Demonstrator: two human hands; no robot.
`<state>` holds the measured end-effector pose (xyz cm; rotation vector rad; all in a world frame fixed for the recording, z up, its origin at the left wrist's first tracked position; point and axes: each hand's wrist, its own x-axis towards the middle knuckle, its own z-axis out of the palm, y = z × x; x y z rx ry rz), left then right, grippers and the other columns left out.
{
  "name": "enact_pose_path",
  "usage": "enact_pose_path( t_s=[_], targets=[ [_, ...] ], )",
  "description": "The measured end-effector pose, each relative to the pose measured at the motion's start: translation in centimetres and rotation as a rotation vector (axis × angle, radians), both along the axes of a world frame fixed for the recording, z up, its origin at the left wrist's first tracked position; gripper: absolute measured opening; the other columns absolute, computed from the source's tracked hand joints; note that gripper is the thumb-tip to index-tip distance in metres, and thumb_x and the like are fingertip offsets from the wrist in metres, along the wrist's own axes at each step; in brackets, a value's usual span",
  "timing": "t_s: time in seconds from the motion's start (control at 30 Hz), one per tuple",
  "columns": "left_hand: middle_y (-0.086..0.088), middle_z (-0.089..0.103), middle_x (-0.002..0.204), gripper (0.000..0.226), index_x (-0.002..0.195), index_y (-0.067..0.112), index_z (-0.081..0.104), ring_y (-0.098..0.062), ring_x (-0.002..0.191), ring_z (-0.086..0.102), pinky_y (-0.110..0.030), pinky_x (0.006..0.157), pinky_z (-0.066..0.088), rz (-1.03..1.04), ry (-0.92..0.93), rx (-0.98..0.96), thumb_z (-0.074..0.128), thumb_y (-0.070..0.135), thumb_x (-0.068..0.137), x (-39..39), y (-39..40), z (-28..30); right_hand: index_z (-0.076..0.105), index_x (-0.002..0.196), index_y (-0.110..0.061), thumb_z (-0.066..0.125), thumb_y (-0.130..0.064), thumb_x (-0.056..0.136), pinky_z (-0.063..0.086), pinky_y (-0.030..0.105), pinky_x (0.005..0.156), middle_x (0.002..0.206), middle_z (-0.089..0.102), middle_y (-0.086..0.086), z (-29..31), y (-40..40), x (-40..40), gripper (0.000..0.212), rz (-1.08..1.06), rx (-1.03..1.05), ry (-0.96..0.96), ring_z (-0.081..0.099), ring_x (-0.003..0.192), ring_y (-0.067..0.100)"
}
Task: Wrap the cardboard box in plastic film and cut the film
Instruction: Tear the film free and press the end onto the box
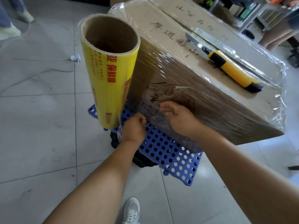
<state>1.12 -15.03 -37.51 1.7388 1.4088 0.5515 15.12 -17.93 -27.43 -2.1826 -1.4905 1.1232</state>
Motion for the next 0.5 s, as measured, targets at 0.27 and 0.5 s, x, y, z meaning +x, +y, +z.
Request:
enact_pose_path(
  t_s=[0.27,0.5],
  targets=[
    [-0.014,0.066,0.092,0.013,0.096,0.003,0.059,-0.028,0.084,0.059,-0.039,0.07,0.047,0.021,-0.089,-0.024,0.049,0.01,0.094,0.1,-0.2,0.2,0.042,0.139,-0.006,0.035,0.011,0.094,0.033,0.02,0.106,0.14,0.049,0.007,-5.2,1.6,-0.3,0.049,-0.001,-0.086,0.034,0.043,0.133,0.017],
    [-0.008,0.065,0.091,0.012,0.098,0.007,0.059,-0.023,0.085,0.059,-0.035,0.073,0.047,0.037,-0.078,-0.046,0.049,0.013,0.093,-0.7,-0.8,-0.3,0.035,0.145,-0.008,0.039,0.0,0.098,0.028,0.017,0.104,0.15,0.039,0.006,-7.5,0.8,-1.7,0.048,0.036,-0.054,0.059,0.036,0.137,0.018]
  ],
)
